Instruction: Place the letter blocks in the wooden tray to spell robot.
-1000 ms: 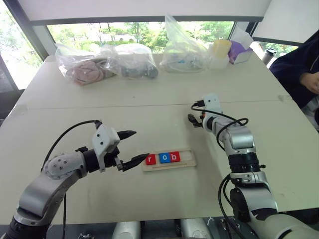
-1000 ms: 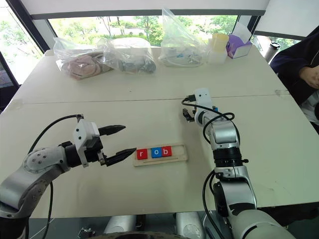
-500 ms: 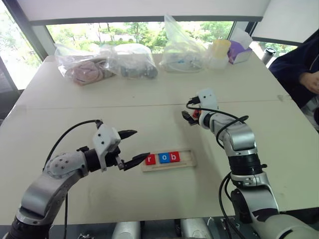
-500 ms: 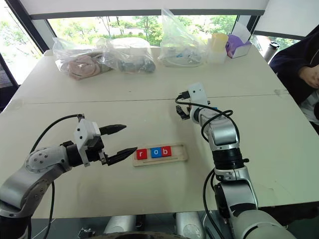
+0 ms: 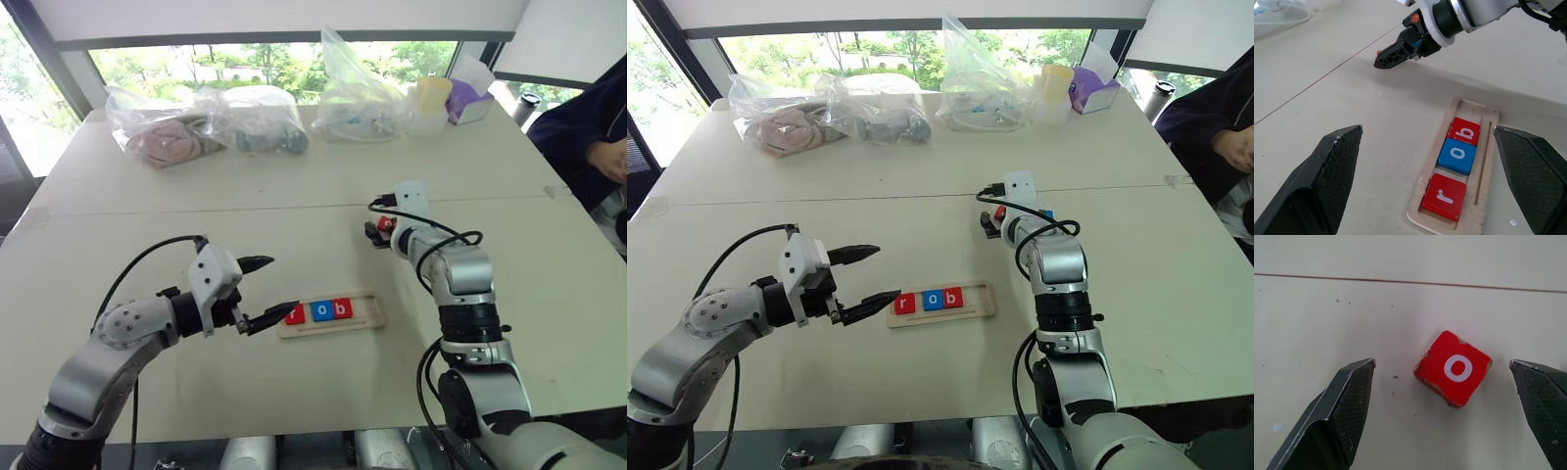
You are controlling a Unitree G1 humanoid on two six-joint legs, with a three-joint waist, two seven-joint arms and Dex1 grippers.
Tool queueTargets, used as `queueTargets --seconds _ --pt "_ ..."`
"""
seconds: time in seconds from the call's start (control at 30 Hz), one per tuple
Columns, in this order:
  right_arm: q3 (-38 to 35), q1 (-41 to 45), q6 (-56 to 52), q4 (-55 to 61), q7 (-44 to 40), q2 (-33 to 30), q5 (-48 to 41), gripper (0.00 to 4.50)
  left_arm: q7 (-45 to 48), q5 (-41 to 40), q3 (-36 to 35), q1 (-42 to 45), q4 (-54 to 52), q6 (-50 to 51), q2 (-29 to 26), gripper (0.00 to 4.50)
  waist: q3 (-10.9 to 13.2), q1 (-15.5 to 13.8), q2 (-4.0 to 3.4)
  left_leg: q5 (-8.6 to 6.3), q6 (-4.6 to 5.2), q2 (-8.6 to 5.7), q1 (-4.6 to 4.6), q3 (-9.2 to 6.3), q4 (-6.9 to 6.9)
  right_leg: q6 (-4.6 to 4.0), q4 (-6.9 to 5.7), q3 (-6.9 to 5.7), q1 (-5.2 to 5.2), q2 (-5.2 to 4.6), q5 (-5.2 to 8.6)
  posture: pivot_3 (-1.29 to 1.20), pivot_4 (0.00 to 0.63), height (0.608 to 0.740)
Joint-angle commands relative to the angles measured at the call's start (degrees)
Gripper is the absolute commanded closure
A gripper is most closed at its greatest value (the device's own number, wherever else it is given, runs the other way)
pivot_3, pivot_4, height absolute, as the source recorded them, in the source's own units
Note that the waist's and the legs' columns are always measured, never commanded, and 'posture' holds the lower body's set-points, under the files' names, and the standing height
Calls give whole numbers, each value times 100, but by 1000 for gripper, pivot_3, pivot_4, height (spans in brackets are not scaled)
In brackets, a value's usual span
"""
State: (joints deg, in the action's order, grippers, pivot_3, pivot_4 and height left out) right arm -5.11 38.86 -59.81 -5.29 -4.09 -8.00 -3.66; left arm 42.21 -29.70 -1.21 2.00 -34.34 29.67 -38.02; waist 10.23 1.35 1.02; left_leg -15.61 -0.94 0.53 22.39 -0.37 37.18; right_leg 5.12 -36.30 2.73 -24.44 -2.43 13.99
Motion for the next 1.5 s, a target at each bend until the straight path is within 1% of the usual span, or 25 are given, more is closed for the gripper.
queueTargets --seconds 0.03,0.43,0.6,0.7,0.77,0.83,0.87,0.93,1.07,1.13,1.23,1.27,1.33,1.4,1.5 --pt "-144 154 -139 66 155 145 -82 51 -20 -1 -58 27 -126 -80 12 0 0 -1 0 0 0 0 0 0 0 0 0 0 0 0 0 0 150 740" --pt "-908 574 -458 -335 1055 837 -105 51 -87 20 -25 7 -173 -70 54 0 -1 5 0 0 0 0 0 -2 0 0 0 -1 0 -1 0 0 150 740" --pt "-898 693 -345 -536 1226 910 -42 51 -119 43 -3 -2 -183 -84 88 0 -2 65 0 0 0 0 0 -3 1 -1 0 -1 1 -2 0 0 150 740" --pt "-740 701 -356 -610 1210 874 5 860 -133 58 -2 -9 -167 -99 109 0 -2 119 0 0 0 0 0 -6 1 0 0 -1 1 -3 0 0 150 740" --pt "-623 688 -360 -624 1184 841 41 1861 -139 66 1 -15 -168 -103 120 0 -2 131 0 0 0 0 0 -8 -1 0 0 -1 1 -3 0 0 150 740" --pt "-521 665 -349 -627 1152 806 64 2969 -148 75 10 -15 -168 -105 135 0 -2 155 0 0 0 1 -1 -8 -3 1 0 -1 1 0 -1 0 150 740" --pt "-470 656 -343 -631 1130 783 75 3397 -150 82 16 -13 -162 -108 143 0 -2 165 -1 0 0 3 -2 -8 -3 1 0 -1 1 2 -1 0 150 740" --pt "-374 629 -364 -590 1057 724 71 3394 -150 93 29 -10 -151 -114 157 0 -2 182 -1 0 0 5 -2 -9 -5 2 0 -3 1 4 -1 0 150 740" --pt "52 391 -597 -79 633 349 60 3394 -129 118 71 6 -124 -123 212 0 -2 189 -1 0 0 5 -1 -11 -6 3 0 -3 1 3 -2 0 150 740" --pt "236 149 -986 486 258 6 -86 3394 -112 126 95 21 -110 -125 233 0 -2 166 -1 0 0 4 0 -12 -6 3 0 -3 1 2 -2 0 150 740" --pt "367 -348 -1923 1732 -315 -744 -445 3394 -55 139 128 41 -60 -159 236 0 -2 87 -1 0 0 -3 6 -17 -6 2 3 -7 1 -2 -1 0 150 740" --pt "318 -572 -2299 2242 -539 -1062 -640 3394 -26 147 140 45 -30 -182 237 0 -1 72 -2 0 1 -4 8 -17 -6 2 5 -8 1 -5 0 0 150 740" --pt "213 -879 -2813 2911 -789 -1459 -866 3394 13 158 154 47 14 -215 241 0 -1 75 -1 0 1 -6 10 -21 -4 -3 10 -8 1 -8 3 0 150 740" --pt "41 -1170 -3172 3332 -901 -1657 -1003 3394 50 171 174 49 50 -241 243 0 -2 98 0 0 1 -5 9 -20 -4 -10 12 -6 1 -9 7 0 150 740" --pt "-333 -2341 -3269 4284 -1001 -1937 -1339 3394 113 212 252 77 153 -329 266 0 -4 104 2 0 1 -2 5 -16 -3 -11 10 -4 2 1 9 0 150 740"
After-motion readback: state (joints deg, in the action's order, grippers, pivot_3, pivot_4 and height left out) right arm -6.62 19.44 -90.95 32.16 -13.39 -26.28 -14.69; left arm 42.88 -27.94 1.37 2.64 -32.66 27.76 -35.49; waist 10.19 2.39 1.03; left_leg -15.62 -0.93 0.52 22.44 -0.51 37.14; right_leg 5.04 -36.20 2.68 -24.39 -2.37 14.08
